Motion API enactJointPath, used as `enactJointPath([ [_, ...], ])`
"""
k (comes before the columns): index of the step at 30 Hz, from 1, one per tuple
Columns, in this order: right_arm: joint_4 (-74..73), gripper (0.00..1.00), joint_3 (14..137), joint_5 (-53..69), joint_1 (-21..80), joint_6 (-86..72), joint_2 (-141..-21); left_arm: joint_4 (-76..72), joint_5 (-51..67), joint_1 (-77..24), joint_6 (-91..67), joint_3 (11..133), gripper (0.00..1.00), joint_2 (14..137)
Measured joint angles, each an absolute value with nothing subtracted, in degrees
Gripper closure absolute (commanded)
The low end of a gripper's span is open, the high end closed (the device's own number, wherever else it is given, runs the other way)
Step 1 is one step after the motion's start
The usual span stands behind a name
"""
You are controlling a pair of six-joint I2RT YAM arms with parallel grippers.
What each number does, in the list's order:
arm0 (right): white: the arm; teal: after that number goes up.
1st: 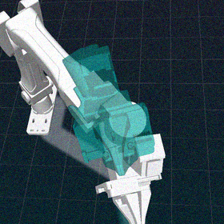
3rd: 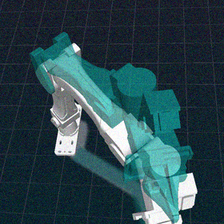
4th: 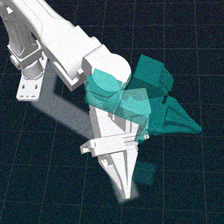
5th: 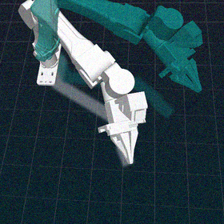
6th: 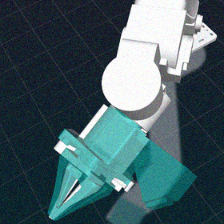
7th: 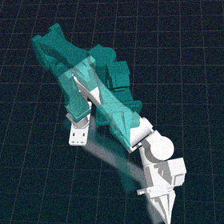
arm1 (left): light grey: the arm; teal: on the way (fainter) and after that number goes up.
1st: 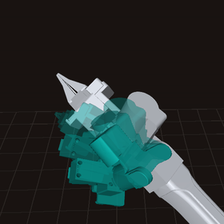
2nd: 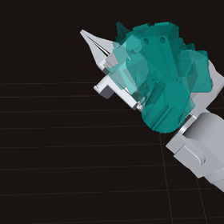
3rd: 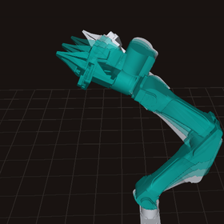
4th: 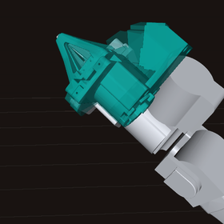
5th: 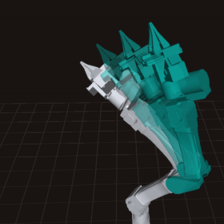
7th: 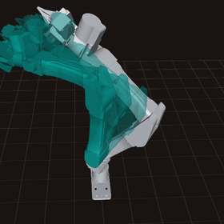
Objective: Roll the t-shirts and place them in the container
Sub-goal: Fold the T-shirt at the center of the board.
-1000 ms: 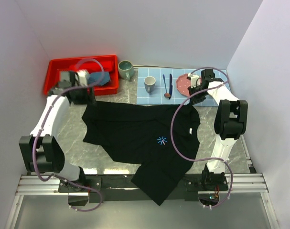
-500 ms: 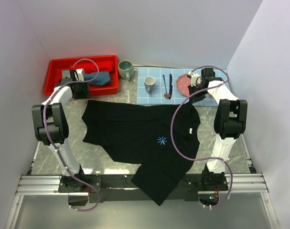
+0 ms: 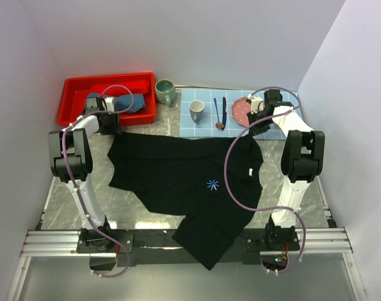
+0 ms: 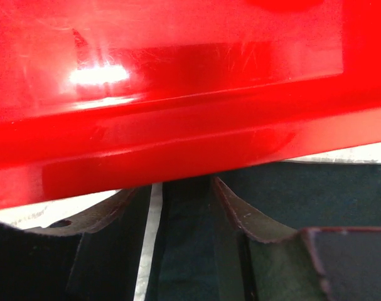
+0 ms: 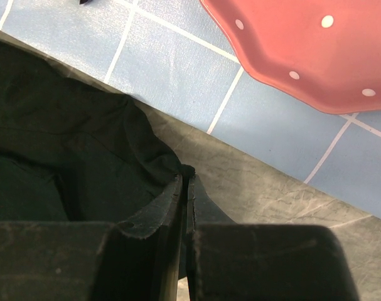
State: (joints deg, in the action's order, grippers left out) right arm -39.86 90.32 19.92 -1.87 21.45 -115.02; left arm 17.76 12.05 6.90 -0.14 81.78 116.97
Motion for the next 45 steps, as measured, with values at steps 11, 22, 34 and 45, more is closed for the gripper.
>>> enactJointPath([
  [11, -39.9, 1.00, 90.3, 19.0, -1.9, 21.5, -116.6, 17.3, 13.6, 7.0, 2.4, 82.8, 0.89, 118.9],
  [22, -39.3, 1.00, 91.2, 18.2, -3.4, 20.4, -114.4, 19.4, 16.7, 7.7, 3.9, 82.7, 0.99, 113.4],
  [34, -32.4, 1.00, 91.3, 21.2, -6.5, 20.1, -82.5, 17.8, 19.8, 10.7, 5.5, 78.3, 0.99, 68.3],
  [45, -24.3, 1.00, 89.1, 22.6, -6.4, 18.5, -54.5, 19.3, 14.5, 10.7, 3.7, 74.0, 0.99, 45.3],
])
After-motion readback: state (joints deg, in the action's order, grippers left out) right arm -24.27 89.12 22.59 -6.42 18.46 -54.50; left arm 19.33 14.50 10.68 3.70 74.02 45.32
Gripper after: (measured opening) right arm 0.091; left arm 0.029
